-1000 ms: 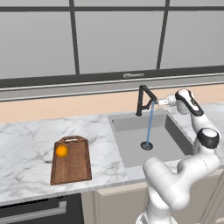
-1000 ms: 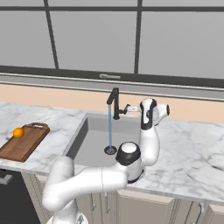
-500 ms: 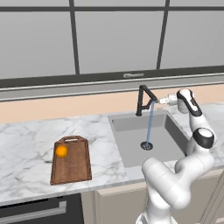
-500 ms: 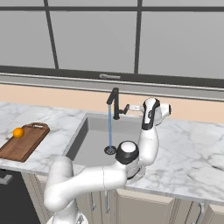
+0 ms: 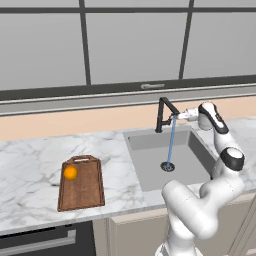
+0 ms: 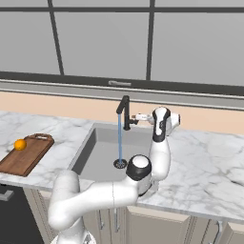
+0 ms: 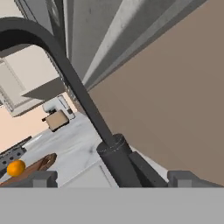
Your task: Pick the orange from the sink and place it on the cutting board to airdry. Then turn off the sink faucet.
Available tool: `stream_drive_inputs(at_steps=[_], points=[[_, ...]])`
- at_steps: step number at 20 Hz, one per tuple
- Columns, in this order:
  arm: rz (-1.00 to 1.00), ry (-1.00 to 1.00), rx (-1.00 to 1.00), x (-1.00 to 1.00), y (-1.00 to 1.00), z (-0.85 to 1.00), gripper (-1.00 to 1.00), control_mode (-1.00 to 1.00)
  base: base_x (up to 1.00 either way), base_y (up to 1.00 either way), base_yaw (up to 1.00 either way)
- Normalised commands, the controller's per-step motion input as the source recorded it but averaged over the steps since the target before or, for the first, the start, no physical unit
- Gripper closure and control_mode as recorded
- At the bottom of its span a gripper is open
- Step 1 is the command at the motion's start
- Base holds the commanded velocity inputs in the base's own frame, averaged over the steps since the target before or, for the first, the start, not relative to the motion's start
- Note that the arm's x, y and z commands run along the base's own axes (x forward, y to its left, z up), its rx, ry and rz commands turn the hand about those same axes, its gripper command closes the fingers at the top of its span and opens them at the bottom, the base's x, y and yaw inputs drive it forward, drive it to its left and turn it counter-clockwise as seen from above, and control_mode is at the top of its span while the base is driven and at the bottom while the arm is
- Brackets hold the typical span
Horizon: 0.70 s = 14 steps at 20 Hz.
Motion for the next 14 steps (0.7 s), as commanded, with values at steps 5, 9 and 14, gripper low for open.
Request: stream_drive_inputs(at_steps=[5, 9, 14], points=[[0.09, -0.01, 0.01, -0.17, 1.00, 0.03, -1.00, -1.00, 0.00, 0.00, 0.00], [0.15, -0.01, 0.00, -0.14, 0.97, 0.00, -1.00, -1.00, 0.00, 0.00, 0.00], [0.20, -0.05, 0.00, -0.18, 0.91, 0.00, -1.00, -1.00, 0.00, 0.00, 0.00]])
